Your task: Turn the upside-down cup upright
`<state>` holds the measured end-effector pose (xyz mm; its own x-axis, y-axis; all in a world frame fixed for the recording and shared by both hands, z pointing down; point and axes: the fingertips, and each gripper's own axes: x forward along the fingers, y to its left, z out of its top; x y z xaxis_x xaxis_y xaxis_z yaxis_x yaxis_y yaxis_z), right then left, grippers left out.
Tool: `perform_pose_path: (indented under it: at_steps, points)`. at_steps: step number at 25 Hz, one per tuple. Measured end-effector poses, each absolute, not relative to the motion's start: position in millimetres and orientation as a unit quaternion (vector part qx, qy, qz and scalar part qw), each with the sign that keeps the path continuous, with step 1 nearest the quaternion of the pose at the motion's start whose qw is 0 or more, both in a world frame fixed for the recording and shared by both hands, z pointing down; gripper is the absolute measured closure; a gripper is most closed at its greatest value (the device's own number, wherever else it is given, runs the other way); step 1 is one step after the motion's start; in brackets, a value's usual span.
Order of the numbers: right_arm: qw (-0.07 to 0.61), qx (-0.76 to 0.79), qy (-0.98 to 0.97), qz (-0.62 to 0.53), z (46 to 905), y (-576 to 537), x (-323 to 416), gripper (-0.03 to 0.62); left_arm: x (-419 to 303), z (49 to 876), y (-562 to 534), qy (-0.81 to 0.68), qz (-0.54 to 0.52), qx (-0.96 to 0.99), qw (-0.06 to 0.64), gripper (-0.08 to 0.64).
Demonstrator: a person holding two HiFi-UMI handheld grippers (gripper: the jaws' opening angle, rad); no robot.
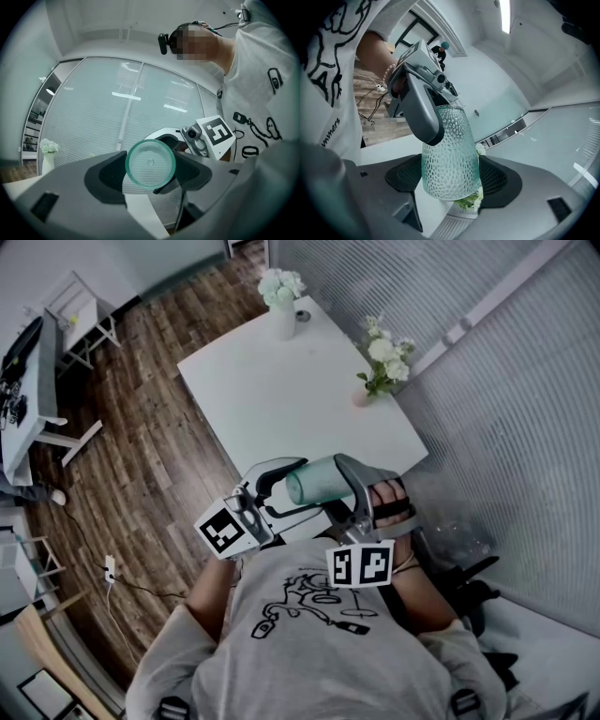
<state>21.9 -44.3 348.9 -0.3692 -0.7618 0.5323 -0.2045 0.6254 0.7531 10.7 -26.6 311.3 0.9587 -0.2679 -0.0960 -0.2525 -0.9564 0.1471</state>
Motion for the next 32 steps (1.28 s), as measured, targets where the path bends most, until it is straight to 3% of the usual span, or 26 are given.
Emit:
perform_pose_path:
  at_steps: [24,32]
  points:
    - [0.249,0.343,-0.903,-0.068,366,-41,12,0.222,14,306,-28,-0.137,-0.060,0.987,0.060,0.261]
    - [0.215,0.338,-0.916,-0.023,388,-38,9,0.222,17,324,-27,-0.140,-0.031,0.988,0.064,0.262]
